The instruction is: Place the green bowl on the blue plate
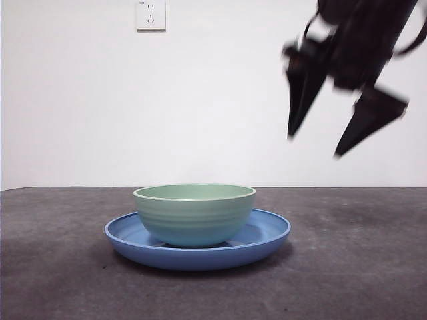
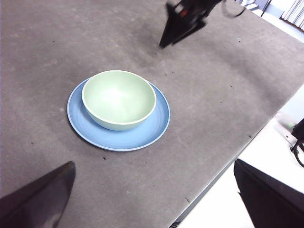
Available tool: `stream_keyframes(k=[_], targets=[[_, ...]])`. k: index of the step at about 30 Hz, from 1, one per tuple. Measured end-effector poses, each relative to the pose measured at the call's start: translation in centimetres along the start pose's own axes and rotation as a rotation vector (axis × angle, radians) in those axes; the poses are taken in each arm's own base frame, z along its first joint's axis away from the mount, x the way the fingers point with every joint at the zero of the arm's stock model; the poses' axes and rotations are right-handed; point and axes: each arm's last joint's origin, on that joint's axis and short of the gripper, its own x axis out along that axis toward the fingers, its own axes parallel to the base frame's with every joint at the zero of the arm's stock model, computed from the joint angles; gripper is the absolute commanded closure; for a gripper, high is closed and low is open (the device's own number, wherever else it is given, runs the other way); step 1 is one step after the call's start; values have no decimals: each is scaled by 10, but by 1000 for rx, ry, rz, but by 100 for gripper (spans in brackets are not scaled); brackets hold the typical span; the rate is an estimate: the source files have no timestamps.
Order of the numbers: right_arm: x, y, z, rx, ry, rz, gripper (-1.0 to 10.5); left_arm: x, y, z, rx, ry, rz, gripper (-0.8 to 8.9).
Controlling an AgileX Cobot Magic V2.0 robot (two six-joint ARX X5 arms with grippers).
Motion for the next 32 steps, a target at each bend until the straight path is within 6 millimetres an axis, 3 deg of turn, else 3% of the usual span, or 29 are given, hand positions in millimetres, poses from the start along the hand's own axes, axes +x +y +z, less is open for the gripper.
stream_keyframes(k=[6,10,13,16,22,27,32], targets=[[-100,29,-50,-130,-206,-7,388,0,0,0,0,0,0,283],[-137,36,-91,-188,-320,-2,388,0,0,0,0,0,0,283],[-153,36,-125,-236,-391,25,388,0,0,0,0,0,0,283],[-161,33,-156,-278,-457,52,389,0,0,0,0,0,0,283],[-158,18,-205,-315,-550,83,389,0,0,0,0,0,0,283],[-142,6,-227,-321,-548,104,389,0,0,0,0,0,0,283],[-137,4,-230,-322,-550,107,390,0,0,0,0,0,0,283]])
